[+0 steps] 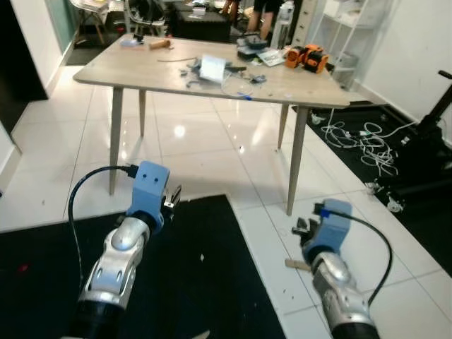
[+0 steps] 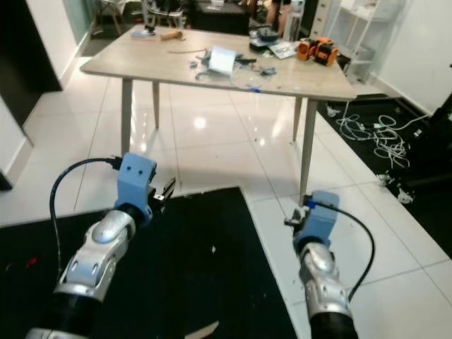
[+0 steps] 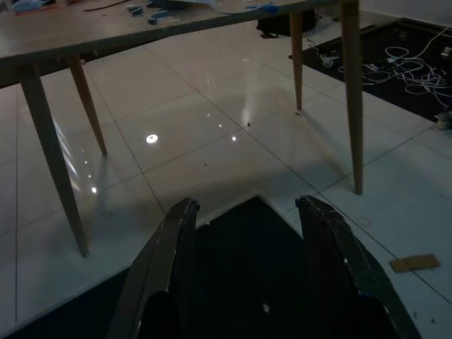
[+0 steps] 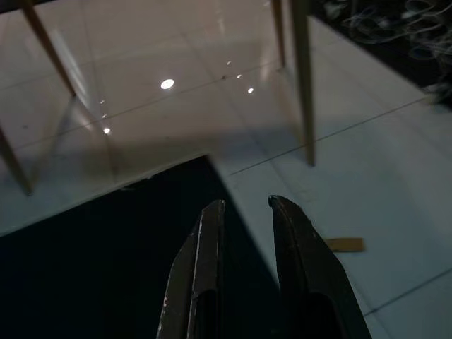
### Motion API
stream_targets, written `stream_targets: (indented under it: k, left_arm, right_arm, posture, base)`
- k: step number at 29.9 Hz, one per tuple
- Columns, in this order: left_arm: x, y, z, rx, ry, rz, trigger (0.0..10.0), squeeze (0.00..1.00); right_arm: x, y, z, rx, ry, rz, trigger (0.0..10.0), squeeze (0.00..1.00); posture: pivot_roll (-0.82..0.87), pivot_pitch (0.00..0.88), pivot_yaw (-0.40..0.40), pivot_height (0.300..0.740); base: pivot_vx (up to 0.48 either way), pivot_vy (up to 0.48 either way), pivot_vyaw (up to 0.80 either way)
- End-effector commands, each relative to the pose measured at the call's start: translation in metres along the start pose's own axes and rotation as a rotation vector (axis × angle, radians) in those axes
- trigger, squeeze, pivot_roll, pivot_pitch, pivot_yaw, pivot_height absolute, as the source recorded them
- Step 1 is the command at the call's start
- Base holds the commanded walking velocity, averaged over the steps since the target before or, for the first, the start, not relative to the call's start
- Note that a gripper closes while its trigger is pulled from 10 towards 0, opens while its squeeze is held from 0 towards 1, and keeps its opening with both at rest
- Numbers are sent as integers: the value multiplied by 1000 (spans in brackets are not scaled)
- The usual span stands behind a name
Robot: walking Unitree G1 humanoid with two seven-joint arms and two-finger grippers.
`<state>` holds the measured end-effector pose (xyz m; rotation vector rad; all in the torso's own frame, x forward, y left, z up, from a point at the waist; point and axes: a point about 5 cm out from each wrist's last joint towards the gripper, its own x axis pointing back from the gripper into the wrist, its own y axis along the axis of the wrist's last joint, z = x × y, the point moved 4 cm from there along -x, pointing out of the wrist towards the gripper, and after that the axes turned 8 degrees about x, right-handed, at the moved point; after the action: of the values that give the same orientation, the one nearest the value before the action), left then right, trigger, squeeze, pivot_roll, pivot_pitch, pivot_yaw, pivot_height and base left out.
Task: Picking trash to rubbish bin
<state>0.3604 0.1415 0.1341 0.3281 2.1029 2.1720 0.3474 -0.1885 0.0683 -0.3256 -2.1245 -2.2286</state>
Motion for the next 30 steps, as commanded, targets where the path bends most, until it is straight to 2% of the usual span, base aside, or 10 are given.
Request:
stream_targets:
  k: [1, 23, 30]
  left_arm:
    - [2, -3, 8, -3, 19, 14, 10000, 0]
    - [1, -3, 9, -5, 24, 17, 10000, 0]
    - [0, -1, 8, 0, 16, 9, 10000, 0]
  right_arm:
    - [0, -1, 6, -9, 14, 2, 10000, 0]
    - [-1, 4, 5, -16, 9, -21, 10000, 0]
    - [0, 18, -1, -17, 4, -85, 10000, 0]
  posture:
    - [-37, 59, -39, 740]
    - [-40, 64, -37, 740]
    - [-41, 68, -37, 740]
  base:
    - [390, 0, 0]
    - [391, 0, 0]
    - [391, 0, 0]
